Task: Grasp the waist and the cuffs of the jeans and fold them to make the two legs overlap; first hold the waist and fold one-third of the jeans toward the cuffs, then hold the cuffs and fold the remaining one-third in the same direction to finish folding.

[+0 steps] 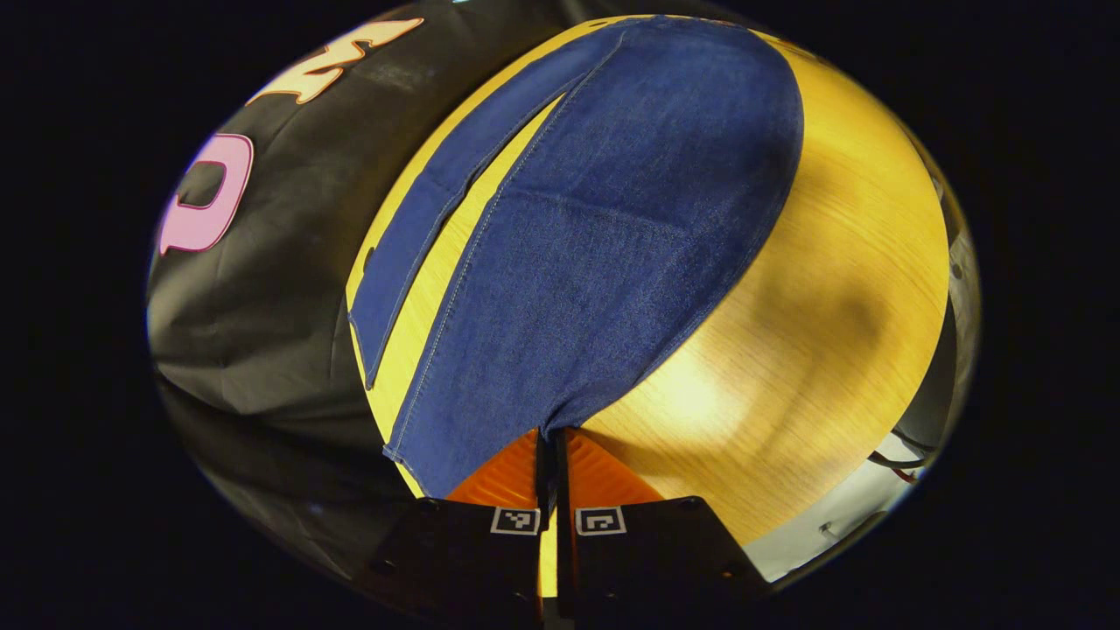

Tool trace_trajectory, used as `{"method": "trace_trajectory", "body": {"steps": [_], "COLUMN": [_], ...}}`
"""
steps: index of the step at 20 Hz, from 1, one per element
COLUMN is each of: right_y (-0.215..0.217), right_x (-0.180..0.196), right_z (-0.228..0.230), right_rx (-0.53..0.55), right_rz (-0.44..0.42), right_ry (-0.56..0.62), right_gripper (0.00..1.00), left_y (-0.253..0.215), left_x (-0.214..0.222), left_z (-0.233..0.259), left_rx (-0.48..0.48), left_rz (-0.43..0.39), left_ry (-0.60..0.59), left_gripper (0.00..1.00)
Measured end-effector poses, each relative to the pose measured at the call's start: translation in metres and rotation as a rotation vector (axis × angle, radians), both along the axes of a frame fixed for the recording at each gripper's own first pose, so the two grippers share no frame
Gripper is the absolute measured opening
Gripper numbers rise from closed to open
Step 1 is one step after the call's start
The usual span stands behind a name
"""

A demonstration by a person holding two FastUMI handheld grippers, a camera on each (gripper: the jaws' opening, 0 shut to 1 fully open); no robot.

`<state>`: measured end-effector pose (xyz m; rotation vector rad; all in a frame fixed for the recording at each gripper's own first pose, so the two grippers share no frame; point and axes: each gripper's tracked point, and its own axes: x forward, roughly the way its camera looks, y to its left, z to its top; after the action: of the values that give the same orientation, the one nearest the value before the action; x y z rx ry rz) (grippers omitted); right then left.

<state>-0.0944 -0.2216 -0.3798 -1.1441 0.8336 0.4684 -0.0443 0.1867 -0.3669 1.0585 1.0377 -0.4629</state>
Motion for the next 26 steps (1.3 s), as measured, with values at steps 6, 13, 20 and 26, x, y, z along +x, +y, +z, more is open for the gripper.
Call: {"method": "trace_trajectory", "body": {"steps": [6,13,20,26], "right_y": [0.009,0.018,0.017,0.021], "right_x": [0.021,0.029,0.032,0.054], "right_z": [-0.031,-0.056,-0.049,-0.018], "right_rx": [-0.038,-0.007,0.064,0.184], "right_rz": [0.136,0.128,0.004,-0.197], "right_ry": [0.070,0.178,0.157,0.031], "right_gripper": [0.88,0.44,0.06,0.06], "left_y": [0.001,0.000,0.002,0.004], "left_x": [0.000,0.002,0.006,0.029], "left_z": [0.000,0.000,0.002,0.025], "left_rx": [0.011,0.029,0.063,-0.036], "left_rz": [0.020,0.037,0.133,0.338], "left_ry": [0.000,-0.007,-0.014,-0.126], "left_gripper": [0.01,0.01,0.00,0.00]}}
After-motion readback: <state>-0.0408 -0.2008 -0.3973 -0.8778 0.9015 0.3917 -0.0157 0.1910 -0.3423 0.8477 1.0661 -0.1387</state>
